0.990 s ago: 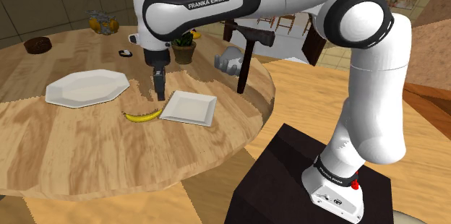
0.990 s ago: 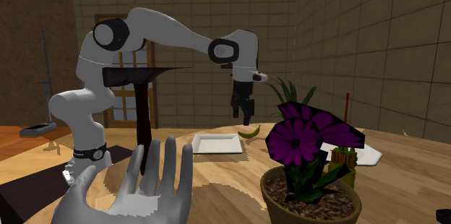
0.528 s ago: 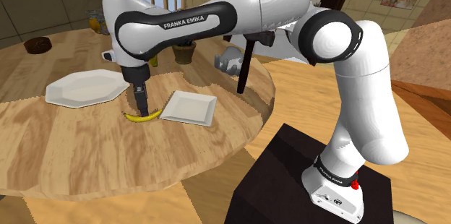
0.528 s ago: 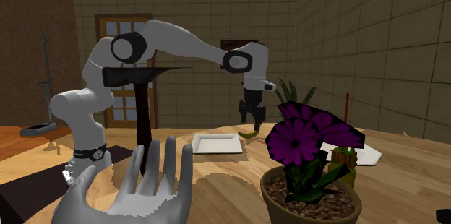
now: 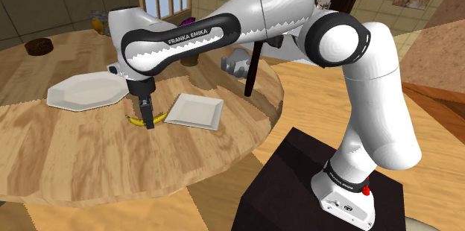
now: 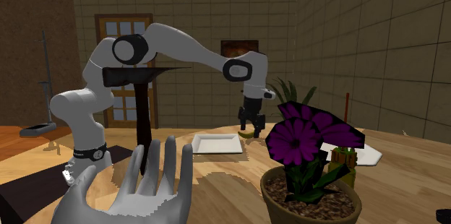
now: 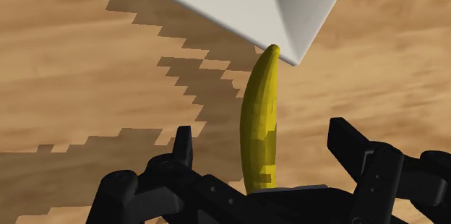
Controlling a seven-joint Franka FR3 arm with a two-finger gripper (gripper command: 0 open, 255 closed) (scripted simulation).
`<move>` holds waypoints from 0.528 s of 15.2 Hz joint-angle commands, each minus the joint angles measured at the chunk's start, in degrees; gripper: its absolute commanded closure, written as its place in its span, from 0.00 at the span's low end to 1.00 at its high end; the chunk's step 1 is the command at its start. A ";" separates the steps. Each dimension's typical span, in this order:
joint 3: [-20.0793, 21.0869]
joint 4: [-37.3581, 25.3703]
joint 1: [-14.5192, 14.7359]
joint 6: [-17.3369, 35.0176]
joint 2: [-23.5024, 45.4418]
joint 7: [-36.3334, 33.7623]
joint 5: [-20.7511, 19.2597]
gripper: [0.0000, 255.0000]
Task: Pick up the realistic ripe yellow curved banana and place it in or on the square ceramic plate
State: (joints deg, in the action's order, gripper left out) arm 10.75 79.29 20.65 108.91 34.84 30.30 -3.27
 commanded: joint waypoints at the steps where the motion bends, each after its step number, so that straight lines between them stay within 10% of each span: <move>1: 0.00 0.26 -0.01 0.21 -0.06 -0.02 0.00 0.00; 5: 0.00 0.25 -0.01 0.21 -0.06 -0.02 0.00 0.00; 6: 0.00 0.25 0.00 0.22 -0.06 -0.02 0.00 1.00; 8: 0.00 0.25 0.00 0.22 -0.06 -0.02 0.00 1.00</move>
State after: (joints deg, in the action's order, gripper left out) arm 10.75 79.55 20.65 109.13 34.78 30.28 -3.27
